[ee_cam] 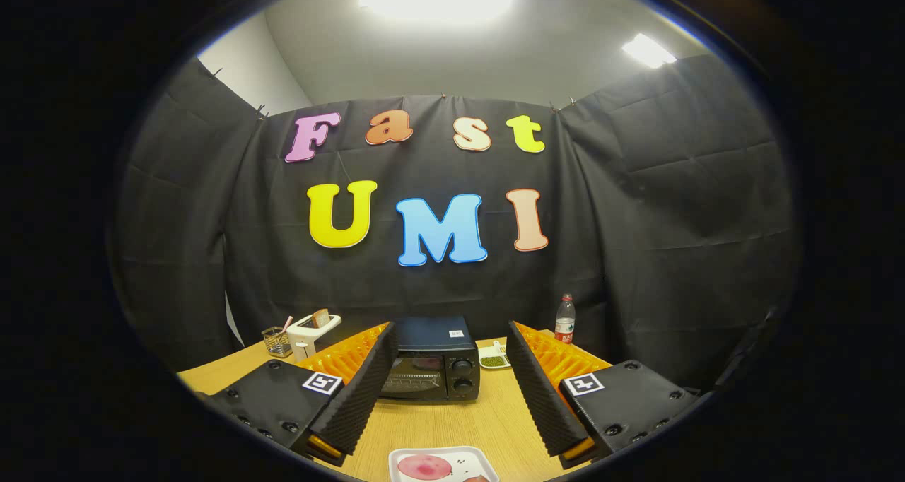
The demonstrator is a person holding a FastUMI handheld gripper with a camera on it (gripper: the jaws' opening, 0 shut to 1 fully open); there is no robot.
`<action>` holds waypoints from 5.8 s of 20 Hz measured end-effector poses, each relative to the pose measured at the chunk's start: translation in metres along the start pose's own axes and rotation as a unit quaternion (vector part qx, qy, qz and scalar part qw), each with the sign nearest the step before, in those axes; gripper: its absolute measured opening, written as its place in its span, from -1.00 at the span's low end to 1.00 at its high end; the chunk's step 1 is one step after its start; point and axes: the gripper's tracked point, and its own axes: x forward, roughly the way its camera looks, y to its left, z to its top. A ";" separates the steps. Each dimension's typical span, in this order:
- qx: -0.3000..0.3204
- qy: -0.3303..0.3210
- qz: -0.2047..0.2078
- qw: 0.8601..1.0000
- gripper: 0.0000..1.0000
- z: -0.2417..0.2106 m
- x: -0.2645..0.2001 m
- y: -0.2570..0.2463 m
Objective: Open the toaster oven, put the food inside, and close the toaster oven door.
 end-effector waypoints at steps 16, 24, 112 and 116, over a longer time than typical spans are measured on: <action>0.010 0.009 0.020 1.000 0.95 -0.007 0.025 0.037; 0.019 0.024 0.041 0.999 0.97 -0.024 0.066 0.068; 0.021 0.402 0.196 0.894 0.97 -0.229 0.010 0.053; 0.055 0.465 0.217 0.856 0.97 -0.242 0.008 0.022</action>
